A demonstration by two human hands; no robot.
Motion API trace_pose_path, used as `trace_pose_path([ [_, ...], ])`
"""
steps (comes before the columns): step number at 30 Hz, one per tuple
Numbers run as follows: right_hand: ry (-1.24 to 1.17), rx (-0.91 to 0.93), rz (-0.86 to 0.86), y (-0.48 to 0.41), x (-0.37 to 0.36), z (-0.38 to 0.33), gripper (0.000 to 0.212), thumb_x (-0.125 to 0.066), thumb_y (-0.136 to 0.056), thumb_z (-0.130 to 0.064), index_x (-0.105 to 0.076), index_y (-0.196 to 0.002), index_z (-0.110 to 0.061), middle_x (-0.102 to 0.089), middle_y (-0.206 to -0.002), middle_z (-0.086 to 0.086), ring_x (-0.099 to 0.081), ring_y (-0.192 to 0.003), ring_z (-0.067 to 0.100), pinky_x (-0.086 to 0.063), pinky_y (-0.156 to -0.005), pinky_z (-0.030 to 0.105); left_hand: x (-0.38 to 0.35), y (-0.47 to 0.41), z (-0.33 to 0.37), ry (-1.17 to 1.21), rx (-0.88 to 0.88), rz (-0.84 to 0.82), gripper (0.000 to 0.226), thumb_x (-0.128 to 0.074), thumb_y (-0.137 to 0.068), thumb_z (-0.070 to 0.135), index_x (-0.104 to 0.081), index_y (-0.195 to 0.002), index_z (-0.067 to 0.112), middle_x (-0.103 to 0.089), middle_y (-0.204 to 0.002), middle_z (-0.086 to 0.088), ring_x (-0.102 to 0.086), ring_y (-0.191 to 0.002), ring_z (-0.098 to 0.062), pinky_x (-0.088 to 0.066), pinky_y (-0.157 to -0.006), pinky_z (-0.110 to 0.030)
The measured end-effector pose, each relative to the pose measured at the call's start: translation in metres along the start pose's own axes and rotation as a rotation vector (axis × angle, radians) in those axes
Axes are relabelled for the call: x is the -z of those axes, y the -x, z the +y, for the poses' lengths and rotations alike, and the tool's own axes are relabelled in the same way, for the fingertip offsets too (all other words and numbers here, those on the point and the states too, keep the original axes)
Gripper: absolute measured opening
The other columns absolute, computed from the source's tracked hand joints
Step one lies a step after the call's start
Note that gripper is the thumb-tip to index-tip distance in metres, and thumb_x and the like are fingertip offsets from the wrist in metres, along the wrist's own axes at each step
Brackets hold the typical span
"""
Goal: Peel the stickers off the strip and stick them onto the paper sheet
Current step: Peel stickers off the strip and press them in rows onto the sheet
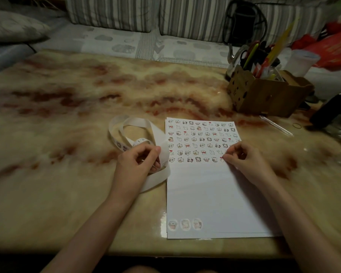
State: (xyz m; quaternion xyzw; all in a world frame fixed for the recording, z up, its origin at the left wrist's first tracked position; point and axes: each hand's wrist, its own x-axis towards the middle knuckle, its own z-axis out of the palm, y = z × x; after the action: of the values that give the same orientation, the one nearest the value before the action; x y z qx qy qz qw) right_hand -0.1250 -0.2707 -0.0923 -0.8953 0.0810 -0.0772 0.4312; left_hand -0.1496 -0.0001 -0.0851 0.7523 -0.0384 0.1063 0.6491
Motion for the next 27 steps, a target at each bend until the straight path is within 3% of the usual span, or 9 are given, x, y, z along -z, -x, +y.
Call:
trace_pose_path([
  [4, 0.006, -0.015, -0.017, 0.000, -0.002, -0.002, 0.023, -0.079, -0.075, -0.028, -0.060, -0.081, -0.016, -0.050, -0.058, -0.006, -0.044, -0.056, 0.010, -0.036, -0.061, 0.032, 0.000, 0.000, -0.001, 0.009, -0.001, 0.004, 0.018, -0.060, -0.090, 0.011, -0.067, -0.075, 0.005, -0.063, -0.061, -0.007, -0.058, -0.053, -0.004, -0.047, -0.057, -0.012],
  [18, 0.085, -0.024, 0.036, -0.004, -0.005, 0.002, 0.008, -0.067, -0.084, -0.019, -0.060, -0.082, -0.021, -0.052, -0.065, -0.008, -0.049, -0.061, 0.012, -0.039, -0.063, 0.032, 0.002, 0.000, 0.000, 0.016, -0.032, 0.026, 0.014, -0.058, -0.091, 0.013, -0.066, -0.081, 0.007, -0.064, -0.061, -0.008, -0.055, -0.048, -0.003, -0.045, -0.051, -0.016],
  [23, -0.141, 0.144, 0.084, 0.013, -0.012, -0.033, 0.009, -0.065, -0.087, -0.014, -0.062, -0.080, -0.020, -0.061, -0.073, -0.007, -0.051, -0.057, 0.000, -0.039, -0.057, 0.020, 0.001, -0.001, -0.001, 0.019, -0.048, 0.041, 0.013, -0.058, -0.091, 0.014, -0.066, -0.081, 0.011, -0.064, -0.061, -0.006, -0.054, -0.047, -0.005, -0.046, -0.052, -0.016],
  [27, -0.320, 0.289, -0.110, 0.034, -0.037, -0.076, 0.010, -0.071, -0.083, -0.010, -0.066, -0.081, -0.017, -0.069, -0.081, -0.005, -0.060, -0.073, 0.007, -0.044, -0.065, 0.024, 0.001, -0.003, -0.003, 0.071, -0.051, 0.051, 0.013, -0.058, -0.090, 0.015, -0.065, -0.081, 0.008, -0.064, -0.061, -0.008, -0.057, -0.050, -0.015, -0.049, -0.056, -0.020],
])
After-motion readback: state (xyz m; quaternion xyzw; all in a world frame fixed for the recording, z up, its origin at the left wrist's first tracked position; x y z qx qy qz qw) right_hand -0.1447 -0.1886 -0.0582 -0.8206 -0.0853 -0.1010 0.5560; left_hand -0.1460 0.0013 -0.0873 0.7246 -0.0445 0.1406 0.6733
